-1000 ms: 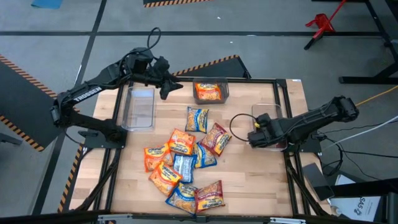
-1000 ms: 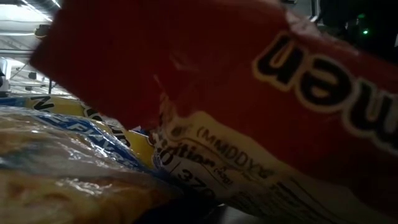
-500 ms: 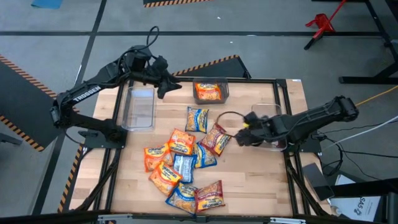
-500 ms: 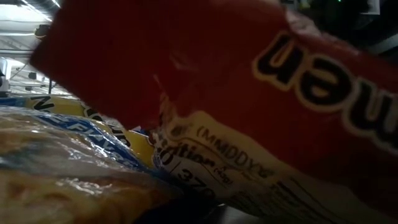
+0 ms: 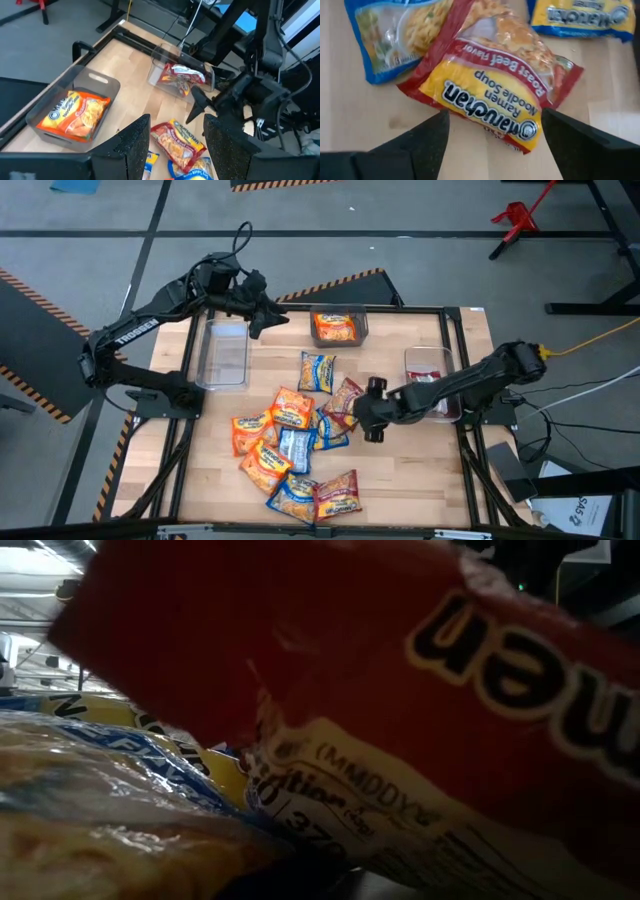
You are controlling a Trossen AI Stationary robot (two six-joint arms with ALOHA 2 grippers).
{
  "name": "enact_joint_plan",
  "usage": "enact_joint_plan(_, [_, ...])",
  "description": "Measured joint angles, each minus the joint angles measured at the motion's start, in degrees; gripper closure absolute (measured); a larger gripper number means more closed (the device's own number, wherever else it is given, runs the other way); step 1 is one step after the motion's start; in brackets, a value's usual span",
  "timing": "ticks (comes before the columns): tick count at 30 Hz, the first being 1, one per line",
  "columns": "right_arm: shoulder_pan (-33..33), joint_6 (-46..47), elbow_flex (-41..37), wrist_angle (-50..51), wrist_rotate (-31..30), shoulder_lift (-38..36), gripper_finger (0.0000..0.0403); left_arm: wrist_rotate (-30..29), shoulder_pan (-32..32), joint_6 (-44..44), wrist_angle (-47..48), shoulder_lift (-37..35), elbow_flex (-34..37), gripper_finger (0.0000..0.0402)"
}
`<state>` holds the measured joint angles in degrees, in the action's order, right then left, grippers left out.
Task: Sort Maruchan noodles
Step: Put the red noodle pack into the right transparent bin
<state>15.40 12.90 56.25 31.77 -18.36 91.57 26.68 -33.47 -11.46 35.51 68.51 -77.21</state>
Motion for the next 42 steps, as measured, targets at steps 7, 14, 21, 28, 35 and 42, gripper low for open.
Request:
enact_joint_plan(7, [0.0, -11.3, 0.0, -2.5, -0.1, 3.5, 0.0060, -0.3, 0.0, 0.0, 0.1, 0.0, 0.0, 0.0223])
enact_joint_plan(14, [0.0, -16.4, 0.0, -6.0, 0.3, 7.3, 0.0048, -0.4, 0.0, -0.1, 1.1, 0.0, 0.0, 0.0223])
enact_joint_plan(21, [0.0, -19.6, 0.0, -15.2, -6.1, 12.6, 0.0052, -0.4, 0.0, -0.4, 1.6, 0.0, 0.0, 0.0223])
enact_joint_plan(28, [0.2, -15.1, 0.3, -14.9, -7.5, 15.1, 0.0123, -0.5, 0.0, -0.6, 1.6, 0.0, 0.0, 0.0223])
enact_joint_plan(35, [-0.1, -7.7, 1.7, -11.2, -7.7, 15.0, 0.0260, -0.5, 0.0, -1.5, 1.6, 0.0, 0.0, 0.0223])
enact_joint_plan(42, [-0.1, -4.1, 12.1, 5.8, -6.5, 15.2, 0.0338, -0.5, 0.0, -1.5, 1.5, 0.0, 0.0, 0.0223])
